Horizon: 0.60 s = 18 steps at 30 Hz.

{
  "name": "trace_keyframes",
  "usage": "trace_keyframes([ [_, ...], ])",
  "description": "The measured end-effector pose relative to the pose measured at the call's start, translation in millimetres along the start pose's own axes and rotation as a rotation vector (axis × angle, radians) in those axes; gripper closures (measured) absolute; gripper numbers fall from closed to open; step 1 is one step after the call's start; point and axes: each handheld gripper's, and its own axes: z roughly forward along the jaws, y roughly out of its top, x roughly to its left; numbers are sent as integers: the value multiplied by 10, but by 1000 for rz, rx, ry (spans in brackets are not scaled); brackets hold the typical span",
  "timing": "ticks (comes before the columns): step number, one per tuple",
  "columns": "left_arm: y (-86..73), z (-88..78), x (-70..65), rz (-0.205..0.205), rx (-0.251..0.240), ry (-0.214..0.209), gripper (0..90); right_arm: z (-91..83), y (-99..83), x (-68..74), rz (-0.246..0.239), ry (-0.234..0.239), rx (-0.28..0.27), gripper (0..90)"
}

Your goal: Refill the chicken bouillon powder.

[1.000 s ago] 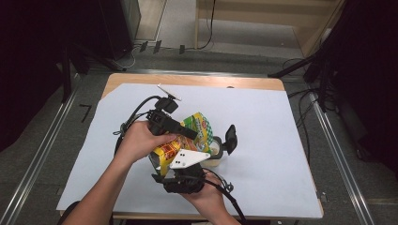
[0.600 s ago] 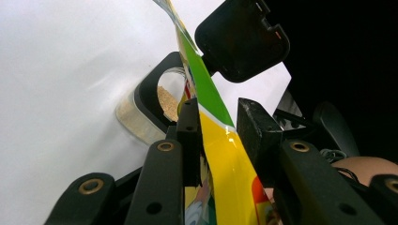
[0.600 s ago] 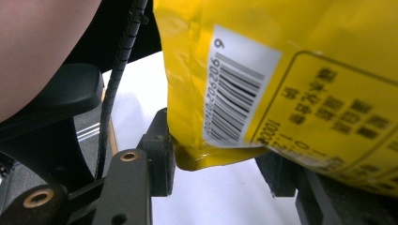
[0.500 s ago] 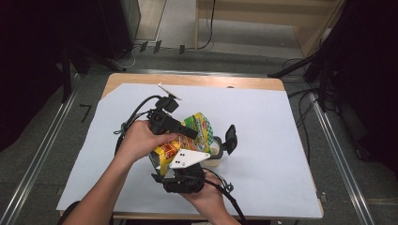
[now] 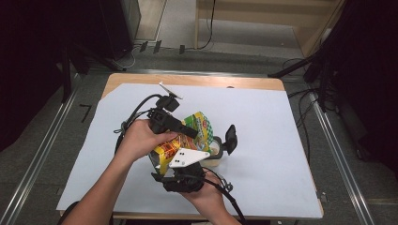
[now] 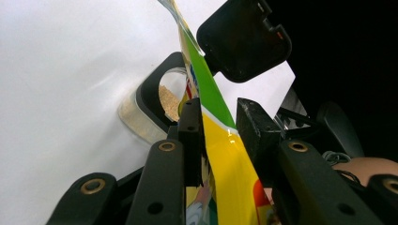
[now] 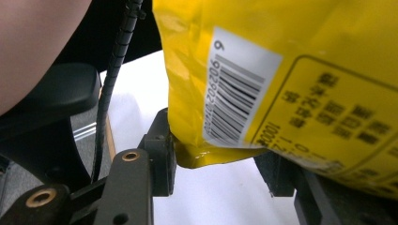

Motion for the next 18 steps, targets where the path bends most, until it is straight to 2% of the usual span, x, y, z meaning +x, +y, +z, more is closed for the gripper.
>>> trace_keyframes([
  [3,56,14,-14,4,6,18,734,-10,20,-27,15,-1,-11,548],
  [8,112,56,45,-16,26,12,742,-2,25,-90,57,10,-8,543],
  [18,66,21,85,-14,22,5,743,33,29,-56,19,-3,4,548],
])
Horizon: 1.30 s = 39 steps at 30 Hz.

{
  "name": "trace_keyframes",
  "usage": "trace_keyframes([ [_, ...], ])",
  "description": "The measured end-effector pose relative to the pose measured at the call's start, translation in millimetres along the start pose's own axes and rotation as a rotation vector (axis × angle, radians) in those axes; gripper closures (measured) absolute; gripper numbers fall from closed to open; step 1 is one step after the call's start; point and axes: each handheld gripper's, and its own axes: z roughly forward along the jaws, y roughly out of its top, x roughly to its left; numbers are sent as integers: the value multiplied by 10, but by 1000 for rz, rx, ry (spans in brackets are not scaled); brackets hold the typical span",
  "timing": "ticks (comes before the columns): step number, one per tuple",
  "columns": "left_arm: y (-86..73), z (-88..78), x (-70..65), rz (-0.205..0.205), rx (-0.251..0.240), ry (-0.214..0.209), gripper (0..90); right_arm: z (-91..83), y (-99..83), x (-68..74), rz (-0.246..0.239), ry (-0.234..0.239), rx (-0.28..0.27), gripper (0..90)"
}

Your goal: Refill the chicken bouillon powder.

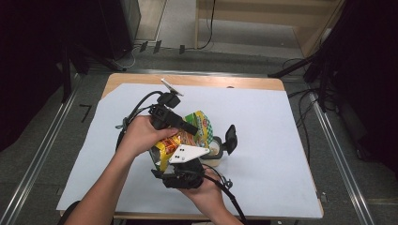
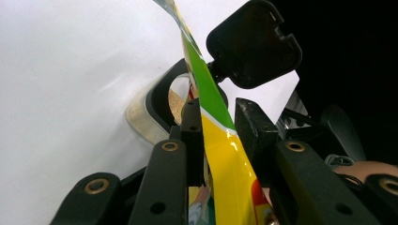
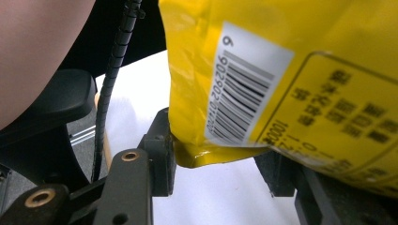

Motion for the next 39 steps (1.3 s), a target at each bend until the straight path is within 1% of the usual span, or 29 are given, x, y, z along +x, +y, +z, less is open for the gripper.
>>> trace_keyframes([
  [4,4,6,-4,1,5,-4,743,-10,2,6,-1,-1,0,549],
  [5,22,7,5,-9,9,-9,742,-12,7,9,3,-1,-3,549],
  [7,47,6,11,-9,13,-9,743,-18,19,7,5,0,-8,548],
  [13,148,43,18,-9,49,-2,743,-31,36,-31,14,-9,-15,542],
  [14,160,51,14,-13,45,-3,743,-36,40,-37,13,-11,-15,541],
  [15,168,51,16,-9,52,-4,743,-40,44,-41,16,-11,-16,540],
  [20,168,54,19,-5,51,-5,744,-44,40,-40,11,-18,-15,548],
  [23,151,45,9,-2,42,-3,743,-36,38,-32,5,-22,-17,551],
  [28,140,40,10,-2,36,-9,739,-39,36,-31,10,-23,-19,553],
  [34,132,19,-5,-2,24,-17,720,-53,33,-43,21,-17,-34,554],
  [39,122,9,-44,10,22,-5,715,-57,22,-49,31,-10,-43,559],
])
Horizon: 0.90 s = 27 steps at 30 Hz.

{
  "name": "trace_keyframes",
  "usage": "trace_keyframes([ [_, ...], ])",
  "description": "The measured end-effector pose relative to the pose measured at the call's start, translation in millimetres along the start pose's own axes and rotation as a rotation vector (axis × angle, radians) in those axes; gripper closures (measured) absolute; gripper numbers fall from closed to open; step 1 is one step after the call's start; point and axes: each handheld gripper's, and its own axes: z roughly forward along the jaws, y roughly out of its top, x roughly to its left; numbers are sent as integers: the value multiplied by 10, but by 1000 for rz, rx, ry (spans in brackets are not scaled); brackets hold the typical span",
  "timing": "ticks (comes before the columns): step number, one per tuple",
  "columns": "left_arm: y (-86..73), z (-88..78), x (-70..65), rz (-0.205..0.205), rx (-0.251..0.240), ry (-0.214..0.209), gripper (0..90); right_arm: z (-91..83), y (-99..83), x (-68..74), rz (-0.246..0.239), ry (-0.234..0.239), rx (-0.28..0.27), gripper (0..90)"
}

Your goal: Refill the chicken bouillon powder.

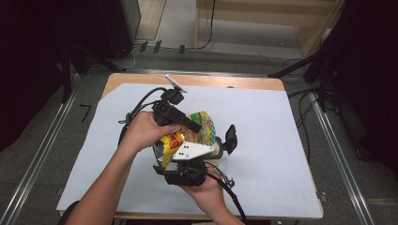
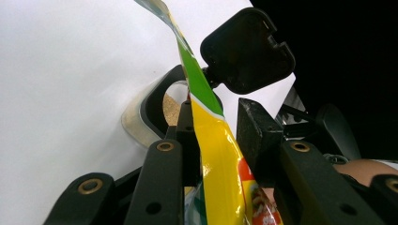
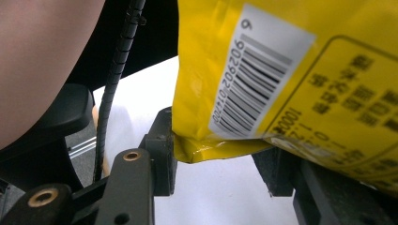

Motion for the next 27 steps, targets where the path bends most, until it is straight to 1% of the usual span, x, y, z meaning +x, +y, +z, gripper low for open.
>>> trace_keyframes([
  [4,-4,-1,-24,5,-3,5,718,-4,1,-3,13,13,-6,564],
  [8,-11,2,-90,32,-9,27,731,2,-1,7,17,19,-1,580],
  [12,-16,5,-164,68,-10,55,744,6,-4,10,18,20,-3,590],
  [14,-18,3,-188,71,-11,62,744,5,-5,11,16,21,-5,592],
  [18,-15,8,-169,62,-7,52,743,4,-5,13,12,22,-7,592],
  [21,-12,11,-170,55,-13,50,743,6,-5,19,2,9,-6,592],
  [23,-10,3,-180,59,-18,49,742,6,-1,23,-2,4,-6,592],
  [27,-8,-8,-198,60,-29,49,743,3,7,43,-32,-15,-7,590],
])
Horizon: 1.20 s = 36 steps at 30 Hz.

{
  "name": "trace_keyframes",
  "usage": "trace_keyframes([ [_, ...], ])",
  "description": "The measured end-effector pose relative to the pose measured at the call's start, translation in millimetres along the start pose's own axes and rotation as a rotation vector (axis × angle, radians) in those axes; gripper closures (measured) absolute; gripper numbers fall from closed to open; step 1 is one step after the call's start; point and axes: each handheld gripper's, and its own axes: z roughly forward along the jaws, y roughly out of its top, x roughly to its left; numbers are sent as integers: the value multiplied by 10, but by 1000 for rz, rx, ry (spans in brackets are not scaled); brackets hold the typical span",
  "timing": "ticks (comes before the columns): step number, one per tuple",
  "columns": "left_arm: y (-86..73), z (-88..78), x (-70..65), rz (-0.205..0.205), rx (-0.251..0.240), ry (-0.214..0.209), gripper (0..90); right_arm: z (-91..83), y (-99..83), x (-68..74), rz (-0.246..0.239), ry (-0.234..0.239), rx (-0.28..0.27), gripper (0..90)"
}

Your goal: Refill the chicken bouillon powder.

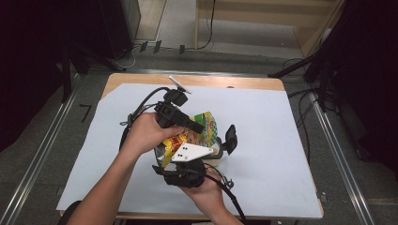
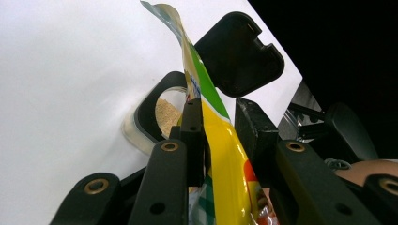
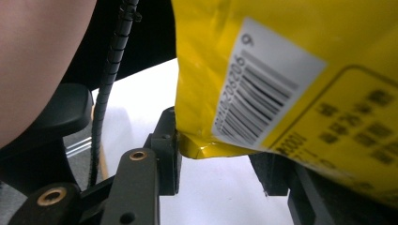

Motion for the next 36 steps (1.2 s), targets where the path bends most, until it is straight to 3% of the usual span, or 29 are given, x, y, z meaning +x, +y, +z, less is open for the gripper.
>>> trace_keyframes([
  [7,-1,8,-32,10,-1,9,742,37,-14,7,-16,-13,-5,603],
  [16,-4,13,-30,-12,0,-21,742,61,-23,-16,-8,-2,0,624],
  [27,-8,14,-40,-18,0,-23,737,80,-32,-21,-12,1,-3,631],
  [36,2,-13,-41,-16,-24,-27,730,57,-5,-20,20,24,-19,632],
])
